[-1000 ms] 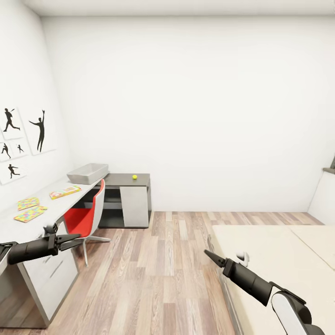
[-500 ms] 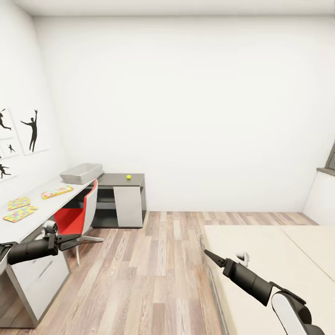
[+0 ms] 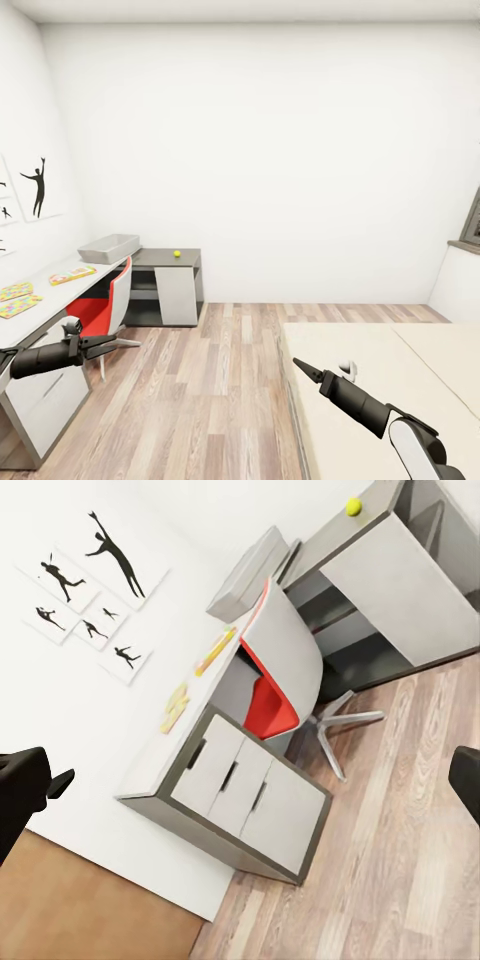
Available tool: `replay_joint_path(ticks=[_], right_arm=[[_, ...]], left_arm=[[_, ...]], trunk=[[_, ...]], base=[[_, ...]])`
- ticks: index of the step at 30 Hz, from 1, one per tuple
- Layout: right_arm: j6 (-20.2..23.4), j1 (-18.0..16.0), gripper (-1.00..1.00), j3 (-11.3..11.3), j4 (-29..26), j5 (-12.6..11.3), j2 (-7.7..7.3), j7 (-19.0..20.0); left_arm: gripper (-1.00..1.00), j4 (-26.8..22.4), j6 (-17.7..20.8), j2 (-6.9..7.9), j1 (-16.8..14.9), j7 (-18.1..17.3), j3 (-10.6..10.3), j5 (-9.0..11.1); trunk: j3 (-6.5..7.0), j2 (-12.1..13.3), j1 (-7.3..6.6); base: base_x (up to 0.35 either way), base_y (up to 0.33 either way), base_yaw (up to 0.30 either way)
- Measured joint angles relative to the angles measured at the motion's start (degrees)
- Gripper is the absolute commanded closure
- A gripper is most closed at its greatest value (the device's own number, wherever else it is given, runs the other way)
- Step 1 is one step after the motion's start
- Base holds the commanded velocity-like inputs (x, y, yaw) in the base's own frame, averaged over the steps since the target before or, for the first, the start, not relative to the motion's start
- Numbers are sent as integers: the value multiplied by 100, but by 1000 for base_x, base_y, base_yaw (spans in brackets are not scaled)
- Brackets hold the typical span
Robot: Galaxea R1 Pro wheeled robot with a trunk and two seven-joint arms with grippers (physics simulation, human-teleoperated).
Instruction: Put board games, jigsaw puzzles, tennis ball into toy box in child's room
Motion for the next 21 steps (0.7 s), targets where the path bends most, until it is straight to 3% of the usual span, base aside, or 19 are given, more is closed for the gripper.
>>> replay_joint_path(ticks=[21], right_arm=[[0, 0, -100, 0, 0, 0, 0, 0]], left_arm=[[-100, 0, -1, 0, 0, -1, 1, -1]], trunk=[[0, 0, 0]], base=[[0, -9, 0]])
